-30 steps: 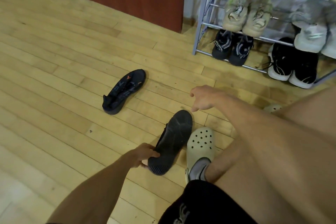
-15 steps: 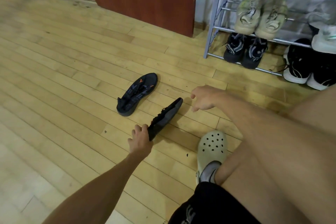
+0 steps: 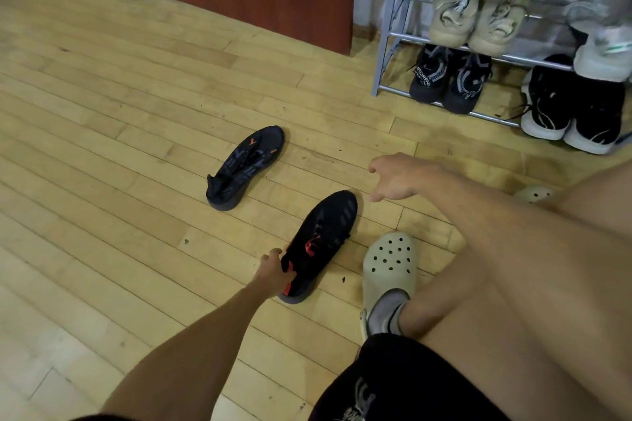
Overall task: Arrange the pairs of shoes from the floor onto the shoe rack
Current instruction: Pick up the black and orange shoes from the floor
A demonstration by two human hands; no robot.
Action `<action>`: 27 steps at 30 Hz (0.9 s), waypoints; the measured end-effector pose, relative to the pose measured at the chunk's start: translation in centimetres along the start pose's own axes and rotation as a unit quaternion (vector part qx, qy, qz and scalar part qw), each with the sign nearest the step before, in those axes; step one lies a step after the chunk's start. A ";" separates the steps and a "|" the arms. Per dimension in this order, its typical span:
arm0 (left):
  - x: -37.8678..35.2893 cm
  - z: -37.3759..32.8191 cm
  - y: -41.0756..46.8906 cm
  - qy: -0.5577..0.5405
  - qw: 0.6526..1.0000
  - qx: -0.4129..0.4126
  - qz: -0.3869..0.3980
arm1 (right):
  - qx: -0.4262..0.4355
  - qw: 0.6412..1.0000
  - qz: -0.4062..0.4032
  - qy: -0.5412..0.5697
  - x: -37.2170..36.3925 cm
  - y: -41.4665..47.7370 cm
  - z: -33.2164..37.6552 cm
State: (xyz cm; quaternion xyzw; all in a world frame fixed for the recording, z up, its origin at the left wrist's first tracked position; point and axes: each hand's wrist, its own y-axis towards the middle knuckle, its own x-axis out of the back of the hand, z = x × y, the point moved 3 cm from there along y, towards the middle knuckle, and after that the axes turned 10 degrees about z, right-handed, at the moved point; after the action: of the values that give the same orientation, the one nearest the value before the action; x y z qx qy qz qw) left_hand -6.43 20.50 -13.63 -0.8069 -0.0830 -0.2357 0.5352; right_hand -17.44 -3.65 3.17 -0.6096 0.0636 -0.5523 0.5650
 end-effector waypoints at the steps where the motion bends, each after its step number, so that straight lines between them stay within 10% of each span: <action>1: -0.2 0.0 0.1 0.009 1.000 0.002 0.010 | -0.002 1.000 -0.003 0.003 0.0 0.1 -0.2; 11: 0.5 -1.0 -1.2 -0.275 0.952 0.016 0.136 | -0.035 0.999 0.004 0.002 0.3 -0.2 -1.5; 27: 12.0 -19.7 -13.5 -0.303 0.884 -0.347 0.078 | 0.041 0.950 -0.119 0.284 7.2 -9.9 -1.5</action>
State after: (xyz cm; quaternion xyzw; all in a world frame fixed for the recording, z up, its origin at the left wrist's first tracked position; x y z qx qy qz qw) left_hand -6.94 6.85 9.40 -0.9770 -0.0910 0.0489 0.1864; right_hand -21.25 -6.15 14.66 -0.4070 0.1258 -0.7680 0.4782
